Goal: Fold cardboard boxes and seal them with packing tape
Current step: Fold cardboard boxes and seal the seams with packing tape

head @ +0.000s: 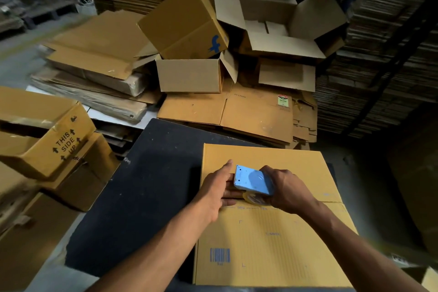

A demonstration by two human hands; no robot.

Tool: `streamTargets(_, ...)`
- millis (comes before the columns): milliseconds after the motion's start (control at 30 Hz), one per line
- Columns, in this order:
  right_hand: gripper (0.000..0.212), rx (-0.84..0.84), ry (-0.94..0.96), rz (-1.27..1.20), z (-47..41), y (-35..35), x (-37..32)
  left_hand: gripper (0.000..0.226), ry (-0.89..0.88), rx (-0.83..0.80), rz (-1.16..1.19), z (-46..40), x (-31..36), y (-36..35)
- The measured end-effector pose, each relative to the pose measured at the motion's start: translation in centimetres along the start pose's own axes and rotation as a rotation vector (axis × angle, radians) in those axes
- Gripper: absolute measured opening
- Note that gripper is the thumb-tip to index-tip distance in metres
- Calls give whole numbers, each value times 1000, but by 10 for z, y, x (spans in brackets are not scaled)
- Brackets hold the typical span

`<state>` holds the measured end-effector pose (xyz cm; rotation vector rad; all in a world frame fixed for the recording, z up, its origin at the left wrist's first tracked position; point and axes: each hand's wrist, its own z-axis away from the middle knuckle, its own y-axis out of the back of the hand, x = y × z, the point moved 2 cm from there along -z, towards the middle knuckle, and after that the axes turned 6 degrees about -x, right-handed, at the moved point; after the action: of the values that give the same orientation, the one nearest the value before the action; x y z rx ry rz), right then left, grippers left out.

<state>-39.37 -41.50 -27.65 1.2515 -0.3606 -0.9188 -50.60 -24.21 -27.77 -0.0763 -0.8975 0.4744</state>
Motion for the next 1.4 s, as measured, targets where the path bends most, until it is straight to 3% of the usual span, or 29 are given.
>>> streamTargets(200, 66, -1, 52, 92, -1, 14, -19, 55, 36, -10, 72, 4, -3, 19)
streamTargets(367, 70, 0, 162, 53, -4, 35, -40, 37, 79, -7, 373, 10, -10, 34)
streamTargets(533, 72, -46, 250, 72, 5, 60, -59, 20, -176, 293, 60, 21, 1, 42)
streamTargets(667, 73, -38, 262, 36, 24, 94, -60, 20, -335, 323, 2, 31, 24, 43)
streamTargets(967, 72, -83, 127, 111, 25, 91, -13, 25, -267, 306, -87, 11, 31, 62)
streamTargets(1233, 62, -182, 136, 202, -18, 25, -28, 25, -240, 446, -175, -12, -12, 89)
streamTargets(1400, 72, -206, 168, 297, -27, 16, -41, 30, -257, 514, -242, -23, -47, 105)
